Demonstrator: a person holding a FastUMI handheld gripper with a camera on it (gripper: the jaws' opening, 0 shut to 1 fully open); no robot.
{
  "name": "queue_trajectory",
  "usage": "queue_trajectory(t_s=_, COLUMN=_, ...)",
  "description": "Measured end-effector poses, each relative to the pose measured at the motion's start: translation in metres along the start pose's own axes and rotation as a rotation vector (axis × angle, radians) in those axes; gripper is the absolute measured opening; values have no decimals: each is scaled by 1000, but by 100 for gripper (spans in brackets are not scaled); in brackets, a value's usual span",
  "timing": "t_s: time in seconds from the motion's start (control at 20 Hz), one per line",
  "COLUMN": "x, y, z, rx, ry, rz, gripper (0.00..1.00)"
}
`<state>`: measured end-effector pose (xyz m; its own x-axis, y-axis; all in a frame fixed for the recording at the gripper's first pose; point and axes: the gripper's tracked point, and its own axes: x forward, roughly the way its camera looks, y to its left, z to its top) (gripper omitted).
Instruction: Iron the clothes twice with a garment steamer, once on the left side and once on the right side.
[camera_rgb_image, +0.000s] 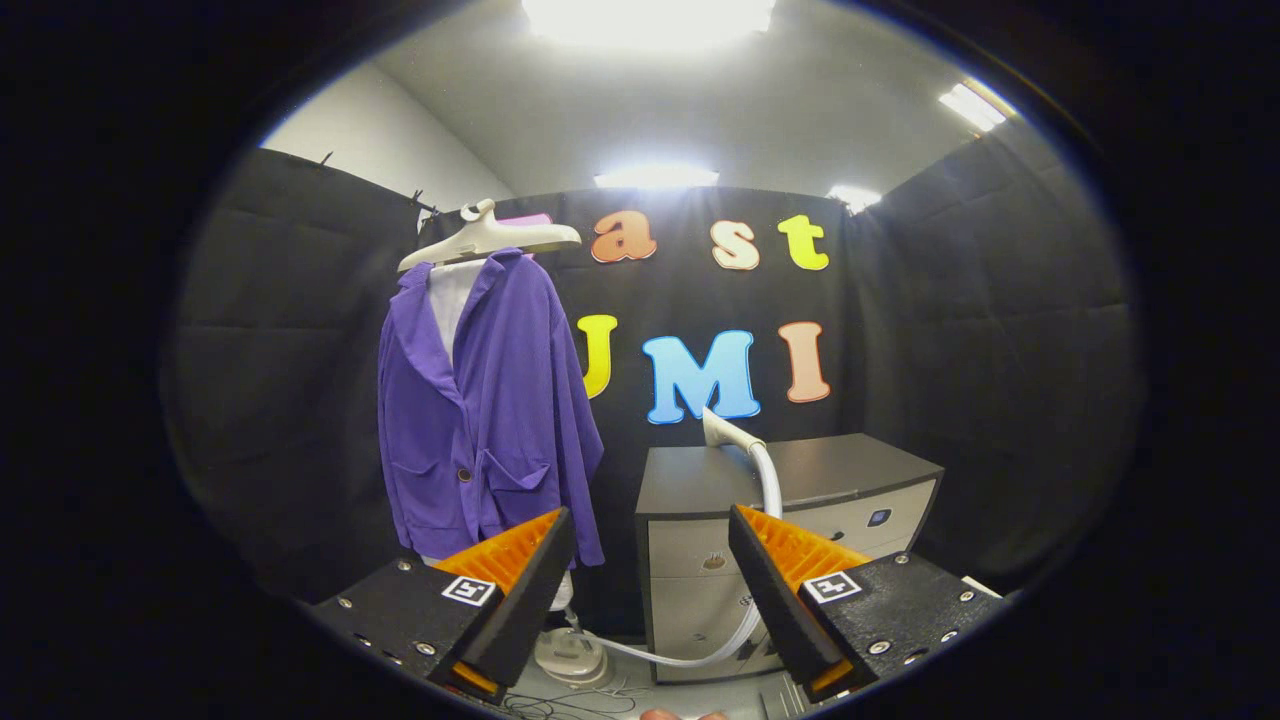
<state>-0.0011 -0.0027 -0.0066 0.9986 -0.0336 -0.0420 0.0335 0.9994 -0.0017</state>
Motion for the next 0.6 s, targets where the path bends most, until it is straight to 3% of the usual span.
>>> queue_trajectory(t_s=0.6, x=16, y=-43, z=17, rx=22, ry=6, rz=-58, gripper=95)
